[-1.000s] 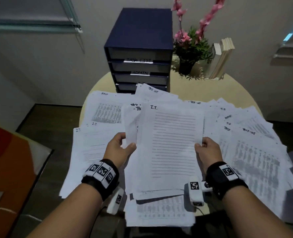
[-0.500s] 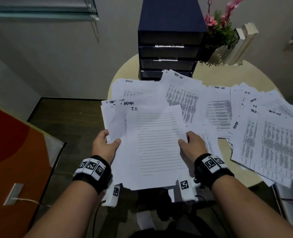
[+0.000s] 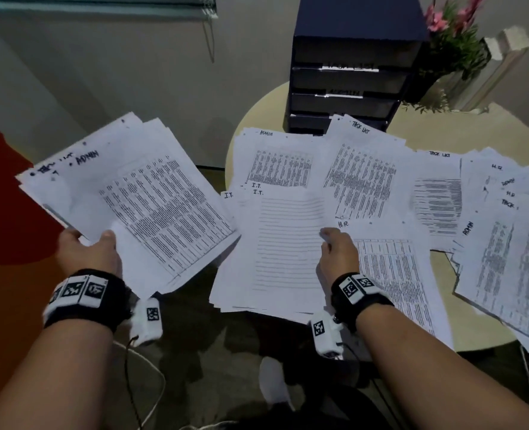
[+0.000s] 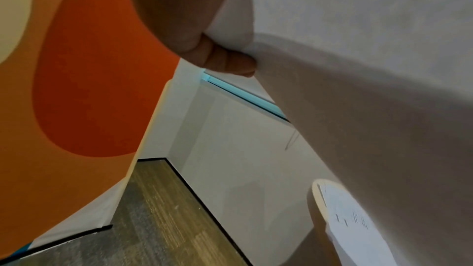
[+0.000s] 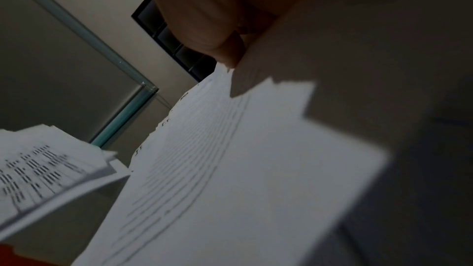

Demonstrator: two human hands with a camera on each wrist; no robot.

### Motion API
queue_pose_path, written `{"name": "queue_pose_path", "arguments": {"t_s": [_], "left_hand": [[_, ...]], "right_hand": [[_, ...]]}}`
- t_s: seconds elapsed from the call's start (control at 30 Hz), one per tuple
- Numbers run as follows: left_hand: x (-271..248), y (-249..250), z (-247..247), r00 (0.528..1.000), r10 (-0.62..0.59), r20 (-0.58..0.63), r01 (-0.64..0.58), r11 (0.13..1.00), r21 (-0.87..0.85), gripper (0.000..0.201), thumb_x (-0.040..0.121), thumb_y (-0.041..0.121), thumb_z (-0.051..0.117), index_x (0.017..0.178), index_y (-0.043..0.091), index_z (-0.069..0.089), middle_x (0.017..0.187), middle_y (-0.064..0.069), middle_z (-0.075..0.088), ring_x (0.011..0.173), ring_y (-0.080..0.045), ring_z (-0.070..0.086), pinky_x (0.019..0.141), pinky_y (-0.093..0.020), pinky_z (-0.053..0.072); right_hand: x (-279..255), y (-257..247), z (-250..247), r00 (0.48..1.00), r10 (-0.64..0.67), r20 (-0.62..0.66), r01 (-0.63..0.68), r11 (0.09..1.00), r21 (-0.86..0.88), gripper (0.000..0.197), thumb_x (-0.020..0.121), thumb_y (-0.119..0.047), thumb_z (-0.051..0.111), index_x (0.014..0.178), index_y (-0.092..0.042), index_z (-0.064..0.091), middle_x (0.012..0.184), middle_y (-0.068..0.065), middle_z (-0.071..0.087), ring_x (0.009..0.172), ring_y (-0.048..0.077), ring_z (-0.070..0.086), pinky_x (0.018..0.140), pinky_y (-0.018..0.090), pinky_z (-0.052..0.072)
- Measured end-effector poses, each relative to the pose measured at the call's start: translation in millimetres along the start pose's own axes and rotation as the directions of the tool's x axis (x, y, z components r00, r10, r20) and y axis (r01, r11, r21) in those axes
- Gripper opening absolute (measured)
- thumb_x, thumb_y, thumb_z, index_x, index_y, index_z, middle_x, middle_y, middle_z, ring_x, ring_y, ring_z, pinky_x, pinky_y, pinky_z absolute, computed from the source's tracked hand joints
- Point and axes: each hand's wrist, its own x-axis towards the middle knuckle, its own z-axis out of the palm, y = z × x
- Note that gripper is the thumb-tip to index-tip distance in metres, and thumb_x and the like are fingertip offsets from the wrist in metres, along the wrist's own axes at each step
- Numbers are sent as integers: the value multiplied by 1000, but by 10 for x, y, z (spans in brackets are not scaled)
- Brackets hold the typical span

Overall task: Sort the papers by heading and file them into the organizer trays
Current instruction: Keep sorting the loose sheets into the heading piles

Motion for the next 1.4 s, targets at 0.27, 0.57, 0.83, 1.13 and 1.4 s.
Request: {"name": "queue_pose_path", "arguments": {"t_s": [0.27, 0.57, 0.83, 1.13, 1.4], "left_hand": [[93, -157, -3, 995, -79, 58, 83, 994, -67, 31, 85, 14, 71, 114, 19, 60, 110, -4, 68, 96, -26, 68, 92, -46, 53], [-543, -372, 562, 886, -168, 432, 160, 986, 55, 22, 91, 6, 66, 110, 15, 59, 112, -9, 69, 98, -31, 68, 92, -52, 53], [-791, -355, 860, 707, -291, 645, 235, 956, 174, 49, 92, -5, 59, 134, 20, 52, 114, -5, 69, 91, -24, 71, 82, -44, 59], [-537, -290, 791, 888, -224, 402, 140, 964, 227, 48, 94, 3, 58, 135, 27, 52, 119, -10, 65, 101, -31, 65, 89, -46, 56], [34, -480, 483, 961, -225, 161, 204, 970, 135, 51, 84, 23, 66, 126, 44, 48, 118, -12, 67, 108, -36, 66, 92, -56, 53]], "right_hand": [[91, -179, 252, 978, -151, 140, 183, 950, -253, 37, 83, 13, 45, 110, -5, 61, 113, 9, 43, 95, 28, 55, 66, 22, 42], [44, -521, -176, 875, 126, 467, -283, 917, 282, 34, 99, -45, 46, 90, -17, 63, 86, 11, 49, 76, 22, 46, 72, 33, 44], [151, -154, -156, 984, 96, 150, -104, 993, 53, 29, 91, -15, 59, 70, -13, 39, 68, 8, 44, 63, 22, 44, 61, 30, 36], [364, -337, -207, 998, 53, -23, -53, 999, -4, 9, 100, -12, 49, 100, -21, 53, 71, 2, 53, 67, 23, 53, 56, 25, 37], [900, -616, 29, 994, 94, -62, -80, 976, 202, 34, 95, 2, 39, 107, -17, 64, 108, 17, 67, 77, 25, 61, 55, 23, 46]]}}
